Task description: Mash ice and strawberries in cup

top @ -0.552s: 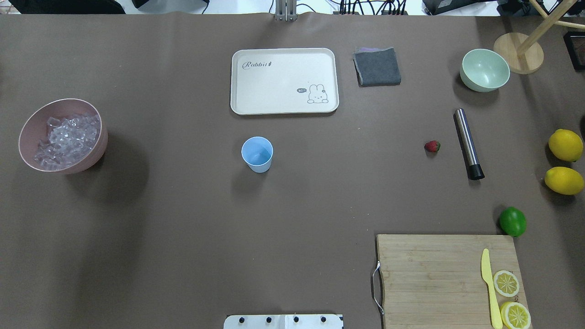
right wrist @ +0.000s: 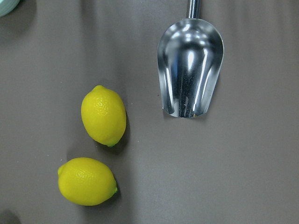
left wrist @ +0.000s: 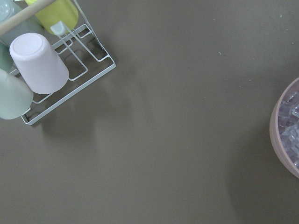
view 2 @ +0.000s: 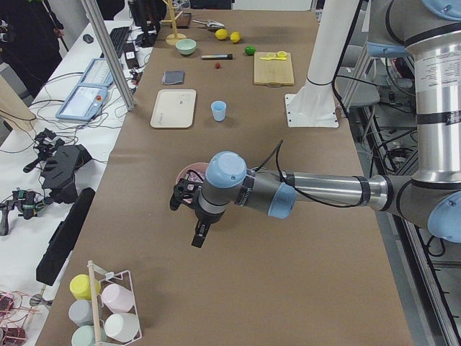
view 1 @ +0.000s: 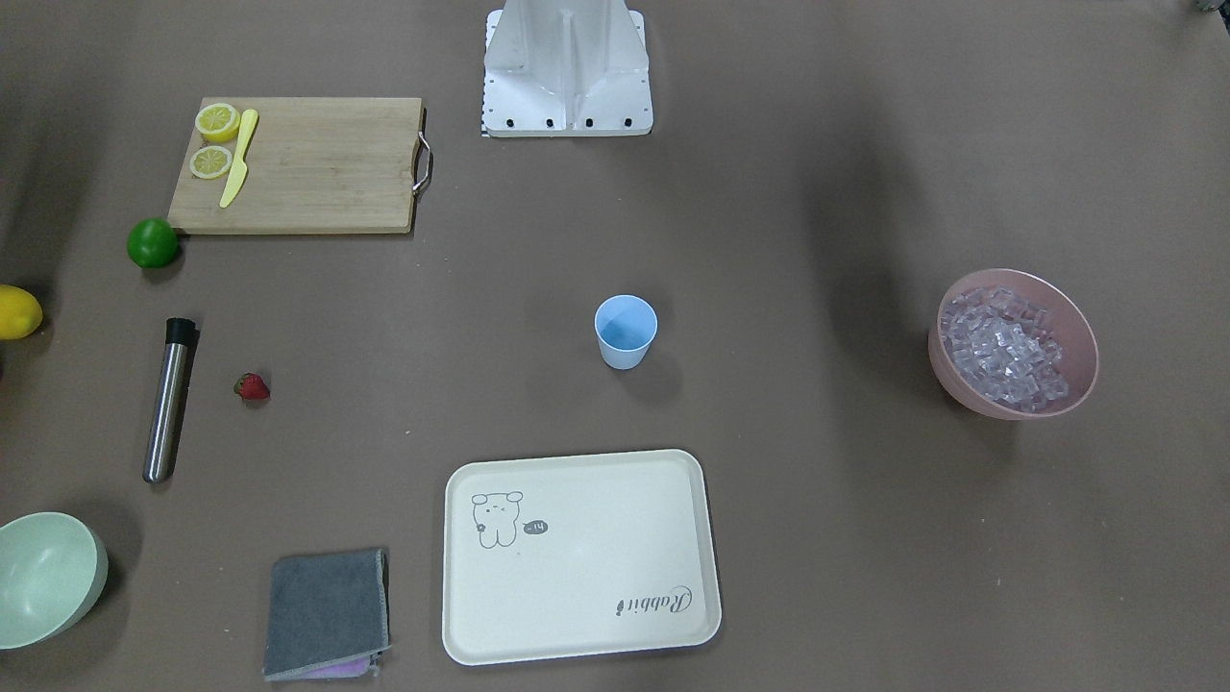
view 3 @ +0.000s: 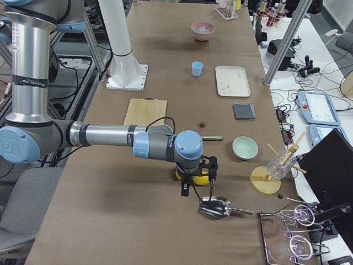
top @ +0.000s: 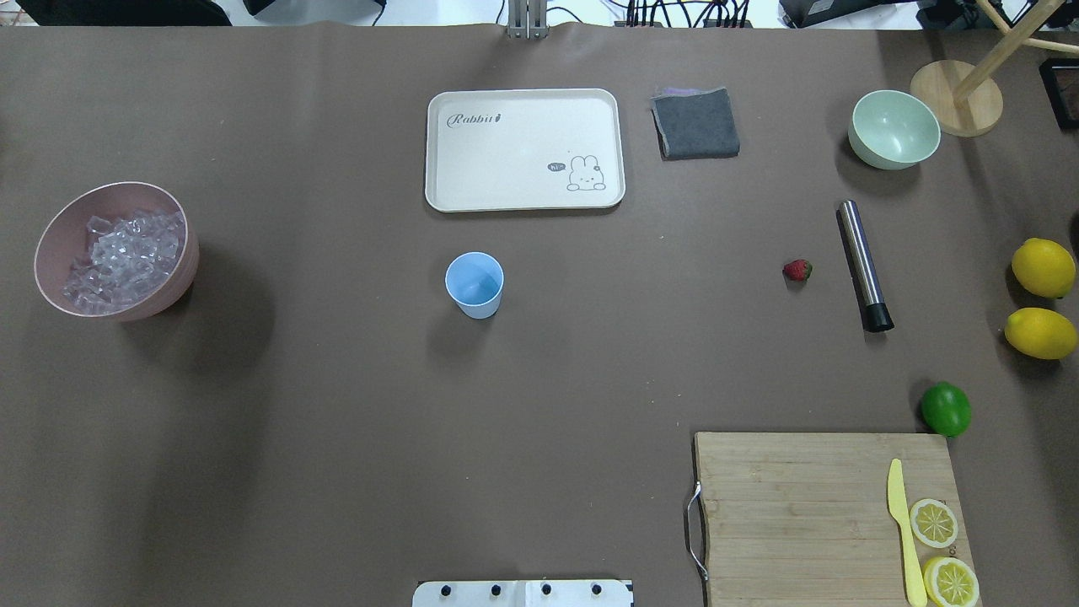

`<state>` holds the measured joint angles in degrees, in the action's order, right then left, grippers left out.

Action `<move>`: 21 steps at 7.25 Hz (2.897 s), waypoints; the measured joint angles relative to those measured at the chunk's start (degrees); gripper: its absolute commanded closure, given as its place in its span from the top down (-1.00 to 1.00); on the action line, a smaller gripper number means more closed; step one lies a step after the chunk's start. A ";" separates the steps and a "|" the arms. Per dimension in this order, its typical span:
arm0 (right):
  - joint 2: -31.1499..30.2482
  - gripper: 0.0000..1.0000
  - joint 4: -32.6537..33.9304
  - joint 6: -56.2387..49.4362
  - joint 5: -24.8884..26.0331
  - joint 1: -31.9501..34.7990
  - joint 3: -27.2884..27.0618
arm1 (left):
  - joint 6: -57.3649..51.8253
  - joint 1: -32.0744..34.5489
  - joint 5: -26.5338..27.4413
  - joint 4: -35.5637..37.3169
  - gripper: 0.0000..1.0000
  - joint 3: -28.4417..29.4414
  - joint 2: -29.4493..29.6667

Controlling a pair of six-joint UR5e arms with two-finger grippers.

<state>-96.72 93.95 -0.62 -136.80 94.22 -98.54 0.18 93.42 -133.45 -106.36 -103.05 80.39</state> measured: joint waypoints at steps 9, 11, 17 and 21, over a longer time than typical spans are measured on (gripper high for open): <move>0.33 1.00 -0.35 0.00 0.06 -0.01 -0.17 | 0.00 -0.28 0.02 -0.08 0.96 0.95 1.04; 0.44 1.00 -0.35 0.00 0.12 0.00 -0.20 | 0.00 -0.33 0.00 -0.08 0.96 0.96 1.15; 0.62 1.00 -0.35 0.00 0.20 0.00 -0.33 | -0.02 -0.37 -0.19 -0.63 0.96 1.02 0.91; 0.68 1.00 -0.35 0.00 0.08 0.00 -1.87 | 0.42 -0.81 0.23 -5.08 0.96 1.36 2.07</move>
<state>-96.04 93.60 -0.62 -136.73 94.22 -100.41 0.59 92.61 -133.23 -111.43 -101.68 82.46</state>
